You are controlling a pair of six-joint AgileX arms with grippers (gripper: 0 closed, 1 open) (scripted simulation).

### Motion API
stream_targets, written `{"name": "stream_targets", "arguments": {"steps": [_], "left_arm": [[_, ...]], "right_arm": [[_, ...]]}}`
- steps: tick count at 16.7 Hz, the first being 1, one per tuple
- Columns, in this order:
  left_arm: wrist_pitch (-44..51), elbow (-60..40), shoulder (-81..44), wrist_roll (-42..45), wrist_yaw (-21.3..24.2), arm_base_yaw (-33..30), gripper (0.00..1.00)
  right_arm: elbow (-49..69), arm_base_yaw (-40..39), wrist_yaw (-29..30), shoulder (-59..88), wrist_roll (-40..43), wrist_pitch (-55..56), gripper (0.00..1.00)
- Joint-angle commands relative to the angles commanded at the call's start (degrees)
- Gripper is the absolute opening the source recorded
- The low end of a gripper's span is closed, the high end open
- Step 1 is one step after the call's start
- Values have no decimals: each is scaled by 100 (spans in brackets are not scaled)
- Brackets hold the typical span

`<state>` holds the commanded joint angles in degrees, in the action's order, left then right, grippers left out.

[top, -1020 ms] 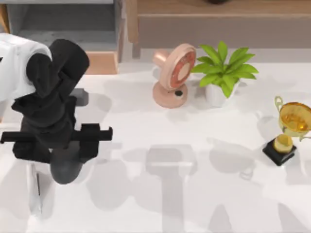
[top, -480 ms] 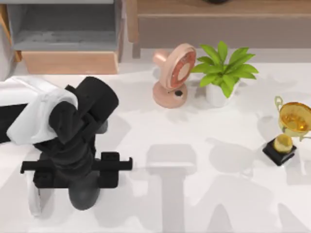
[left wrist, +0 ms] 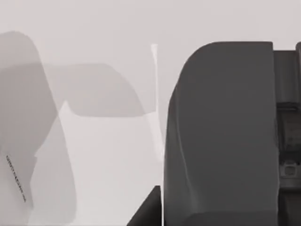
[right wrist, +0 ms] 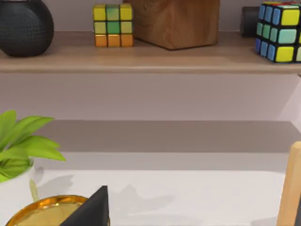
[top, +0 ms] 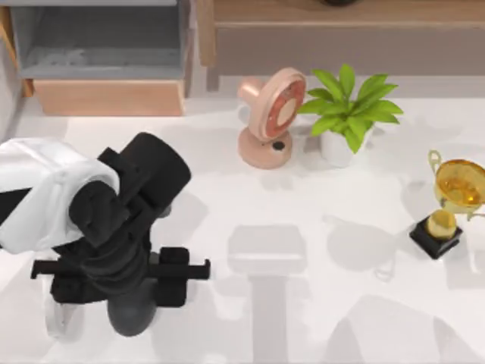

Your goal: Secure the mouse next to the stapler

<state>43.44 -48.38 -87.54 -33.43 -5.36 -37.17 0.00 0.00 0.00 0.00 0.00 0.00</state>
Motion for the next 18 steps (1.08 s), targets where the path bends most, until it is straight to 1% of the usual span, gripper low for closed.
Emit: {"name": "stream_targets", "arguments": {"steps": [4, 8, 13, 18], "left_arm": [[-167, 105, 58, 33, -35, 25, 0], [-308, 3, -108, 29, 71, 196, 0], [-261, -156, -549, 92, 223, 333, 0], [-270, -144, -647, 126, 226, 357, 0]], "right_arm": [[0, 0, 0, 0, 0, 0, 100], [0, 0, 0, 0, 0, 0, 100], [0, 0, 0, 0, 0, 0, 100], [0, 0, 0, 0, 0, 0, 100]]}}
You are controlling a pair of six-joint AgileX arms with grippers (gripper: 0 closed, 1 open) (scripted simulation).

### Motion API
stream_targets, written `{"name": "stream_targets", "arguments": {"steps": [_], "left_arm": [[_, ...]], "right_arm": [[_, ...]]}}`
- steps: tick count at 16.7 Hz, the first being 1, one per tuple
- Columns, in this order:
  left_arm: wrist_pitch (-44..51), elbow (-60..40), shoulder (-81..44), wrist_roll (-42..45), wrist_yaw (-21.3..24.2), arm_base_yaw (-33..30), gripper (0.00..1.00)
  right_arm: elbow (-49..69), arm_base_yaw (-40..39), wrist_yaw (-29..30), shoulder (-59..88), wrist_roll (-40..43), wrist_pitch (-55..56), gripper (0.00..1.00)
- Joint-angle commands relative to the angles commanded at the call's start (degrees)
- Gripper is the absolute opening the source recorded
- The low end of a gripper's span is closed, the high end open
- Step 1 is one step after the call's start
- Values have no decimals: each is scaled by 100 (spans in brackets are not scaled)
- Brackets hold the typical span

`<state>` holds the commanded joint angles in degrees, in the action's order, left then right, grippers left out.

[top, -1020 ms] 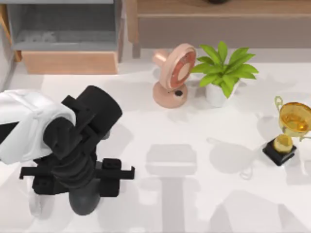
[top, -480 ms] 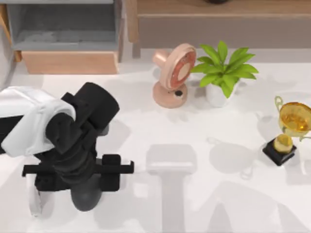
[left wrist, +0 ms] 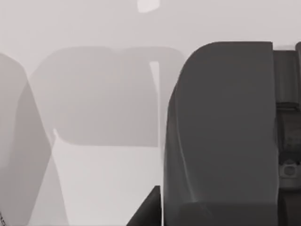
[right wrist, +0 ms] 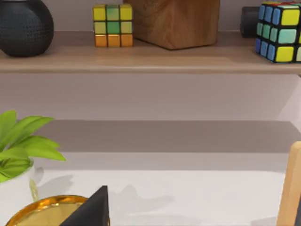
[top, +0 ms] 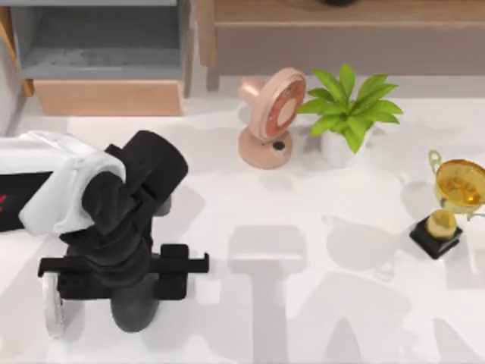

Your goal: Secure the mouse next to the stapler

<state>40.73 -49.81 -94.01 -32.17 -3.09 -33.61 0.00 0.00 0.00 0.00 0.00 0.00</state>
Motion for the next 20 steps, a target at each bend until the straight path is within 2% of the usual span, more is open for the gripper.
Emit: {"name": "stream_targets", "arguments": {"steps": [1, 14, 20], "left_arm": [[0, 0, 0, 0, 0, 0, 0], [0, 0, 0, 0, 0, 0, 98], [0, 0, 0, 0, 0, 0, 100]], "right_arm": [[0, 0, 0, 0, 0, 0, 100], [0, 0, 0, 0, 0, 0, 100], [0, 0, 0, 0, 0, 0, 100]]}}
